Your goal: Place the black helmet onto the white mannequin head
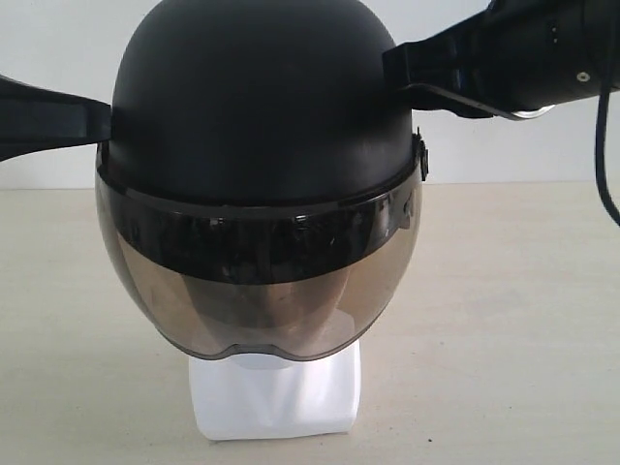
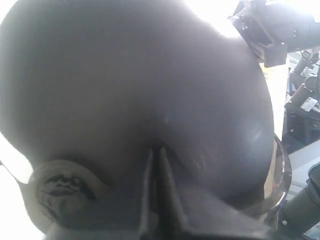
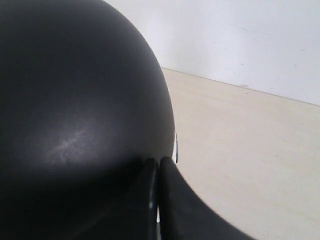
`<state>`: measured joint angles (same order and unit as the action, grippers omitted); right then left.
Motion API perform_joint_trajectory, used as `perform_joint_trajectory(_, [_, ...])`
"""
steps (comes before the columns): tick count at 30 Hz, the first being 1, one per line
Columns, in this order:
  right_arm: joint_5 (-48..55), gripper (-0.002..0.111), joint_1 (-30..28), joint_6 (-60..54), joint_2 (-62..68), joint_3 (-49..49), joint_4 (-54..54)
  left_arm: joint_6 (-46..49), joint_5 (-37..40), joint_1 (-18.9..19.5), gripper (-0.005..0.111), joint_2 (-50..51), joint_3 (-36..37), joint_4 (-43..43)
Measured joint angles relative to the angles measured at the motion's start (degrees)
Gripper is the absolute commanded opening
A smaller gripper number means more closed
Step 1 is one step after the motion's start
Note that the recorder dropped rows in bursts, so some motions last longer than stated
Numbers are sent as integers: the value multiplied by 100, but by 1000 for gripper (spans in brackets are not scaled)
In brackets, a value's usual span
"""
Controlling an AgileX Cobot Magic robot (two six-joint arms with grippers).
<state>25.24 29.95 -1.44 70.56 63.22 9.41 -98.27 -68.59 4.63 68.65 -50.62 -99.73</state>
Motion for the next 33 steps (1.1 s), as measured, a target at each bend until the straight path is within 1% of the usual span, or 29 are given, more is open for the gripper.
perform_joint_trajectory(9, [45, 0, 11, 0, -94, 0, 0, -55, 0, 0, 4, -99, 15, -11])
perform_joint_trajectory(18, [395, 0, 22, 144, -1300, 0, -469, 13, -99, 0, 4, -808, -178, -37])
perform_joint_trajectory(20, [553, 0, 22, 245, -1524, 0, -685, 13, 51, 0, 4, -965, -189, -37])
perform_joint_trajectory(23, [1006, 0, 22, 549, -1934, 0, -1152, 13, 751, 0, 4, -1307, -189, -60])
perform_joint_trajectory(27, [1386, 0, 22, 1128, -2731, -237, -1876, -181, 2458, 0, 4, -2042, -106, -77])
perform_joint_trajectory(29, [1386, 0, 22, 1462, -3282, -495, -2213, -241, 3364, 0, 4, -2605, 93, -77])
perform_joint_trajectory(31, [1398, 0, 22, 1746, -3841, -820, -2432, -286, 4025, 0, 4, -3095, 403, -67])
perform_joint_trajectory(33, [1366, 0, 22, 1962, -4475, -1225, -2554, -368, 4531, 0, 4, -3598, 742, -67])
